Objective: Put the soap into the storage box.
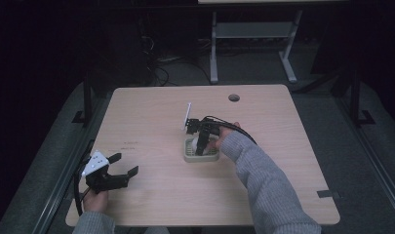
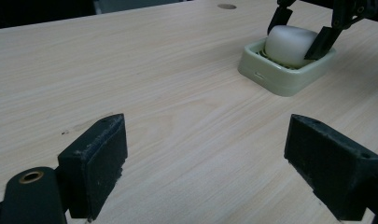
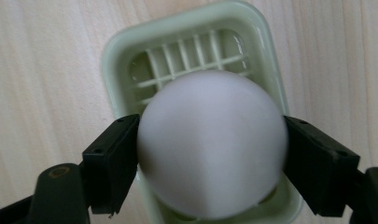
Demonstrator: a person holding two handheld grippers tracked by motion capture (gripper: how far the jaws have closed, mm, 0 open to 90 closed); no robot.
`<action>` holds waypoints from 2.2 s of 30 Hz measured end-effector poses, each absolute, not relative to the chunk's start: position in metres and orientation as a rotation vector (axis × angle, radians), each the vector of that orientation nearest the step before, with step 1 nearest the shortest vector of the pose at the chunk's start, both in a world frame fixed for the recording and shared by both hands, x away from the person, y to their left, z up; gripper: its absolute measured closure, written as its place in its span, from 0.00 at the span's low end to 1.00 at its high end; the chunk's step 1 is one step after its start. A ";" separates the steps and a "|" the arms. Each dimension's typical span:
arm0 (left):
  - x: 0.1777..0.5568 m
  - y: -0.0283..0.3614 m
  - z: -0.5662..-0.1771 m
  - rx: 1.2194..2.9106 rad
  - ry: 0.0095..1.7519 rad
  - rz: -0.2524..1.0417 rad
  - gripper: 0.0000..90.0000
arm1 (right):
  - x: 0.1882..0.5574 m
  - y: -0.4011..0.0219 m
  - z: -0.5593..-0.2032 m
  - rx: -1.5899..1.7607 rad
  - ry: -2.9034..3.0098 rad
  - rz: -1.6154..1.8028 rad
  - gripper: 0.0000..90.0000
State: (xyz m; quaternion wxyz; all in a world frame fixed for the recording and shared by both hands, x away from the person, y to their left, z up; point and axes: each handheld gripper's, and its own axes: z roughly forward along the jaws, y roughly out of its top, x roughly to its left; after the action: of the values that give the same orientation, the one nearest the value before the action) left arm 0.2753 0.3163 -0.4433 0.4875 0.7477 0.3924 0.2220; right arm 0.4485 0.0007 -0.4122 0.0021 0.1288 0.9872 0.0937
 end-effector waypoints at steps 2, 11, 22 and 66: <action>0.275 0.316 -0.443 1.818 0.955 0.540 0.14 | 0.448 0.001 -0.411 0.398 3.098 0.308 0.24; 0.276 0.316 -0.444 1.813 0.956 0.539 0.14 | 0.446 0.000 -0.406 0.398 3.090 0.324 0.22; 0.274 0.317 -0.443 1.817 0.955 0.542 0.14 | 0.443 -0.007 -0.394 0.417 3.058 0.384 0.22; 0.274 0.315 -0.444 1.827 0.956 0.543 0.14 | 0.431 -0.048 -0.379 0.504 3.016 0.437 0.25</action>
State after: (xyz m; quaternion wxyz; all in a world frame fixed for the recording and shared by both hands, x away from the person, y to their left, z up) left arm 0.2740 0.3154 -0.4437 0.4835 0.7500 0.3926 0.2227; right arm 0.4307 -0.0478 -0.3785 0.0266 0.1630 0.9761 0.1416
